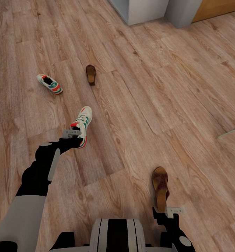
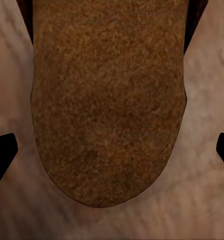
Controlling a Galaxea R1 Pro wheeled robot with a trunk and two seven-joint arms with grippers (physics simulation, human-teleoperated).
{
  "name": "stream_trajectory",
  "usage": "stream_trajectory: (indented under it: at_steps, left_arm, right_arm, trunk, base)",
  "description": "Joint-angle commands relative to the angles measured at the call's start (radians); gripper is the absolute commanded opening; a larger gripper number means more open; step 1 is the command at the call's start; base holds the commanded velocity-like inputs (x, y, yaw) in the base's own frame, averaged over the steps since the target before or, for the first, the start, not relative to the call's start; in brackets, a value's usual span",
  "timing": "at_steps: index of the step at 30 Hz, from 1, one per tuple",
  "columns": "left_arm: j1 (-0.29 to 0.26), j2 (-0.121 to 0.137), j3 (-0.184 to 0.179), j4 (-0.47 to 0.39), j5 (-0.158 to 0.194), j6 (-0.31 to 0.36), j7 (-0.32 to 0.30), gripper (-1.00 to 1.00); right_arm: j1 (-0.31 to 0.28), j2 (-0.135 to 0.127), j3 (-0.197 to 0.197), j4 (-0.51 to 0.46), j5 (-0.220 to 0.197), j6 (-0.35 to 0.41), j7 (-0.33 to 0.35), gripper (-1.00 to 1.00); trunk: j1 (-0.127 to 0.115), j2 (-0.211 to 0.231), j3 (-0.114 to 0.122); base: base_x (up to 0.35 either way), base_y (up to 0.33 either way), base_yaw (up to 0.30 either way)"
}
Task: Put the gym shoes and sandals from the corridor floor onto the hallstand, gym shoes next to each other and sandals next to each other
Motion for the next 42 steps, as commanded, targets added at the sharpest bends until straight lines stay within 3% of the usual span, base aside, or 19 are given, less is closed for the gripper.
stream_trajectory:
  at_steps: [1,8,9,42]
  left_arm:
    - [0.000,0.000,0.002,-0.001,0.001,0.005,-0.004,-1.00]
    - [0.000,0.000,0.001,-0.001,0.000,0.005,-0.004,-1.00]
    - [0.000,0.000,0.001,-0.001,0.000,0.005,-0.004,-1.00]
    - [0.000,0.004,0.007,-0.005,0.000,0.007,-0.003,-1.00]
  right_arm:
    - [0.000,0.000,-0.001,0.000,-0.001,-0.003,0.001,1.00]
    - [0.000,0.000,-0.001,0.000,-0.001,-0.003,0.001,1.00]
    - [0.000,0.000,-0.001,0.000,-0.001,-0.003,0.001,-1.00]
    - [0.000,0.003,-0.001,-0.001,-0.001,-0.003,0.003,-1.00]
  trunk:
    - [0.000,0.000,0.000]
    - [0.000,0.000,0.000]
    - [0.000,0.000,0.000]
    - [0.000,0.000,0.000]
  base:
    - [0.167,0.000,0.000]
    - [0.040,0.000,0.000]
    - [0.004,0.000,0.000]
    - [0.000,0.000,0.000]
